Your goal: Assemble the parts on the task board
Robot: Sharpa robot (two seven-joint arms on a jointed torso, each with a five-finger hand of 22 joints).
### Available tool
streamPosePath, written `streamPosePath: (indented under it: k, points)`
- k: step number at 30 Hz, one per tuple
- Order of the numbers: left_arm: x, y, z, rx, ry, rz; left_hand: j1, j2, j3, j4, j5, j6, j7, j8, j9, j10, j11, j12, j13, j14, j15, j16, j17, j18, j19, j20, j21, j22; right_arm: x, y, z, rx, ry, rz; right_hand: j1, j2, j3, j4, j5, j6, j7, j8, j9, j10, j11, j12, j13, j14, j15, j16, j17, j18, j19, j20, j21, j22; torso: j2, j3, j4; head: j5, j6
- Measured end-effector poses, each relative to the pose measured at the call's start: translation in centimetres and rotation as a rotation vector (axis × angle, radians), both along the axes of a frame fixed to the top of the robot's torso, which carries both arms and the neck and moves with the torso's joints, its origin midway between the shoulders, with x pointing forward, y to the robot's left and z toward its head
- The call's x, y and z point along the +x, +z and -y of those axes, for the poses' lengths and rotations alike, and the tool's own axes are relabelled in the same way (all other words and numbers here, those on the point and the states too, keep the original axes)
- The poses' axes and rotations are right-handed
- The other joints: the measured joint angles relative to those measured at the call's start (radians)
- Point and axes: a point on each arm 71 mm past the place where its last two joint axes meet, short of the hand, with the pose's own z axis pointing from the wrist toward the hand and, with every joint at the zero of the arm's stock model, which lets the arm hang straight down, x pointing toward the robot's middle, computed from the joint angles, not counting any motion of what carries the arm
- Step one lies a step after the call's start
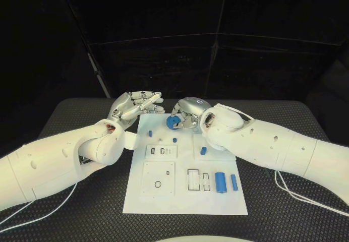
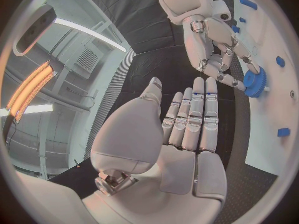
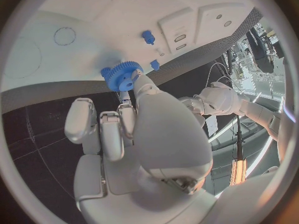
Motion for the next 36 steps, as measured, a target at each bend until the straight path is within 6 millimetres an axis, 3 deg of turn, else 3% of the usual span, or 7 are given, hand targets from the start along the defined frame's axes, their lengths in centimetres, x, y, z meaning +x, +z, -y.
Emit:
streamPosePath:
  k: [7,14,16,19,22,27,36]
  points:
    - [0.0,0.0,-0.1,0.001,0.001,0.000,0.000,0.000,0.000,0.000,0.000,0.000,0.000,0.000,0.000,0.000,0.000,0.000,0.000,0.000,0.000,0.000,0.000,0.000,0.000,0.000,0.000,0.000,0.2,-0.4,-0.7,-0.022,0.000,-0.004,-0.008,-0.003,0.000,0.000,-0.002,0.000,0.000,-0.005,0.000,0.000,0.000,-0.002,-0.001,0.000,0.000,0.000,0.000,0.000,0.000,0.000,0.000,0.000,0.000,0.0008,-0.0008,0.000,-0.002]
    - [0.0,0.0,0.0,0.000,0.000,0.000,0.000,0.000,0.000,0.000,0.000,0.000,0.000,0.000,0.000,0.000,0.000,0.000,0.000,0.000,0.000,0.000,0.000,0.000,0.000,0.000,0.000,0.000,0.4,-0.8,-1.3,-0.045,-0.001,-0.011,-0.024,-0.016,0.011,0.002,-0.008,0.005,0.001,-0.018,0.000,-0.013,0.013,-0.024,-0.020,0.000,0.000,0.000,0.001,0.000,0.000,0.000,0.000,-0.002,0.000,0.0015,-0.0014,0.000,-0.003]
    - [0.0,0.0,0.1,0.000,-0.001,0.000,0.000,0.000,0.000,0.000,0.000,0.000,0.000,0.000,0.000,0.000,0.000,0.000,0.000,0.000,0.000,0.000,0.000,0.000,0.000,0.000,0.000,0.000,0.5,-0.8,-1.4,-0.050,-0.002,-0.013,-0.028,-0.020,0.013,0.001,-0.008,0.002,0.004,-0.030,0.000,-0.020,0.020,-0.028,-0.024,0.002,0.003,0.000,0.001,0.000,-0.001,0.001,0.000,-0.004,0.000,0.0018,-0.0014,0.000,-0.003]
    - [0.0,0.0,0.1,0.000,-0.001,-0.001,0.000,0.000,0.000,0.000,0.000,0.000,0.000,0.000,0.000,0.000,0.000,0.000,0.000,0.000,0.000,0.000,0.000,0.000,0.000,0.000,0.000,0.000,0.5,-1.0,-1.6,-0.059,0.001,-0.018,-0.055,-0.021,0.019,0.002,-0.006,-0.065,0.021,-0.064,0.006,-0.032,0.032,-0.036,-0.034,0.001,0.020,0.000,0.001,0.000,-0.005,0.014,0.000,-0.006,0.000,0.0020,-0.0014,-0.001,-0.004]
    - [0.0,0.0,0.0,0.000,0.000,-0.001,0.000,0.000,0.000,0.000,0.000,0.000,0.000,0.000,0.000,0.000,0.000,0.000,0.000,0.000,0.000,0.000,0.000,0.000,0.000,0.000,0.000,0.000,0.6,-1.1,-1.7,-0.066,0.001,-0.022,-0.071,-0.038,0.006,-0.002,-0.001,-0.120,0.029,-0.099,0.000,-0.038,0.037,-0.040,-0.037,0.002,0.027,0.000,0.001,0.000,-0.007,0.023,0.000,-0.007,0.000,0.0020,-0.0014,-0.001,-0.005]
    - [0.0,0.0,0.0,0.000,0.000,-0.001,0.000,0.000,0.000,0.000,0.000,0.000,0.000,0.000,0.000,0.000,0.000,0.000,0.000,0.000,0.000,0.000,0.000,0.000,0.000,0.000,0.000,-0.001,0.6,-1.3,-1.7,-0.080,0.003,-0.030,-0.094,-0.060,-0.019,0.009,-0.001,-0.131,0.038,-0.108,0.000,-0.045,0.045,-0.046,-0.044,0.000,0.033,0.000,0.001,0.000,-0.011,0.029,0.000,-0.010,0.000,0.0020,-0.0020,0.000,-0.007]
    - [0.0,0.0,0.0,0.001,0.000,-0.001,0.000,0.000,0.000,0.000,0.000,0.000,0.000,0.000,0.000,0.000,0.000,0.000,0.000,0.000,0.000,0.000,0.000,0.000,0.000,0.000,0.000,0.000,0.6,-1.5,-1.6,-0.097,0.006,-0.042,-0.114,-0.061,-0.040,0.025,-0.001,-0.131,0.038,-0.108,0.004,-0.048,0.048,-0.046,-0.045,0.002,0.034,0.000,0.000,0.000,-0.010,0.035,0.000,-0.011,-0.001,0.0026,-0.0025,0.001,-0.009]
